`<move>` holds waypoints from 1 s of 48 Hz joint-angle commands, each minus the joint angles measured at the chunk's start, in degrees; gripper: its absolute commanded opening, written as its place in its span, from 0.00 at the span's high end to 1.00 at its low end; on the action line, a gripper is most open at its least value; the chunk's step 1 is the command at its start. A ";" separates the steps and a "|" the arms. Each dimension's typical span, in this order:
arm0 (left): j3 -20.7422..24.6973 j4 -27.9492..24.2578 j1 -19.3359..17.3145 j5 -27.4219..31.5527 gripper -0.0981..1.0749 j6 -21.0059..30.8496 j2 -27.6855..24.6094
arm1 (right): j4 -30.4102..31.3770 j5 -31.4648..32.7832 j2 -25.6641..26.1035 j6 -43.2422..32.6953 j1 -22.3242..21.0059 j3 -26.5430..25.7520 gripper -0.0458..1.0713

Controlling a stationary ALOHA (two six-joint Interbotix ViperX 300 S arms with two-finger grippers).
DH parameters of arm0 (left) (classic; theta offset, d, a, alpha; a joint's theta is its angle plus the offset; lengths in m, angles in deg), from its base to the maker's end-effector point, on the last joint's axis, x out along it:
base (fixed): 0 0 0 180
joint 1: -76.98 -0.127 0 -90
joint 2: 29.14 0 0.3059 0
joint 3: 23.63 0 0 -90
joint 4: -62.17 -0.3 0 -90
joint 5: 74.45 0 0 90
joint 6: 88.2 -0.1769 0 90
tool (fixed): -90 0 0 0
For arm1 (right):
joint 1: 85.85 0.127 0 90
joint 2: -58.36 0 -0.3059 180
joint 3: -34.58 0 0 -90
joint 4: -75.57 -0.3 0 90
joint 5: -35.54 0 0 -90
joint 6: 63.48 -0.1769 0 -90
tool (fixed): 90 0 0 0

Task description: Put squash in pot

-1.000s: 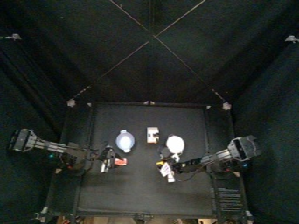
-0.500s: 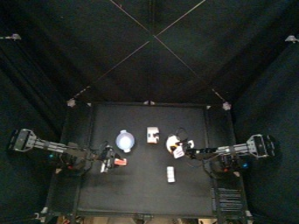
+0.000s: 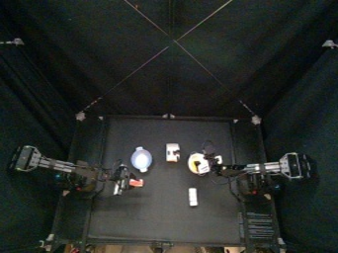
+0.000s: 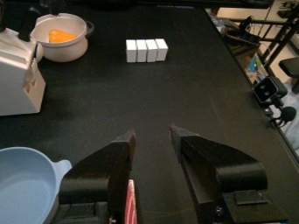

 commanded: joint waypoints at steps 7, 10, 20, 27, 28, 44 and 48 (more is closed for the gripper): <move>0.70 0.00 -0.18 -0.26 0.26 -0.09 0.00 | -0.70 0.00 0.97 0.26 0.18 -1.41 0.06; 0.62 0.00 -0.18 -0.26 0.26 -0.09 0.09 | -1.32 0.00 0.97 0.44 0.18 -1.49 0.06; 0.70 0.00 -0.18 -0.26 0.26 -0.09 0.00 | -2.46 -0.09 0.97 0.79 0.35 -1.49 0.06; 0.70 0.00 -0.18 -0.26 0.26 -0.09 0.00 | -2.46 -0.18 0.88 0.79 0.35 -1.49 0.06; 0.70 0.00 -0.18 -0.26 0.26 -0.09 0.09 | -2.46 -0.18 0.79 0.79 0.26 -1.49 0.06; 0.70 0.00 -0.18 -0.26 0.26 -0.09 0.00 | -2.46 -2.81 -1.76 0.70 0.35 -1.58 0.06; 0.70 0.00 -0.18 -0.26 0.26 -0.09 0.09 | -2.46 -3.78 -2.81 0.70 0.26 -1.58 0.06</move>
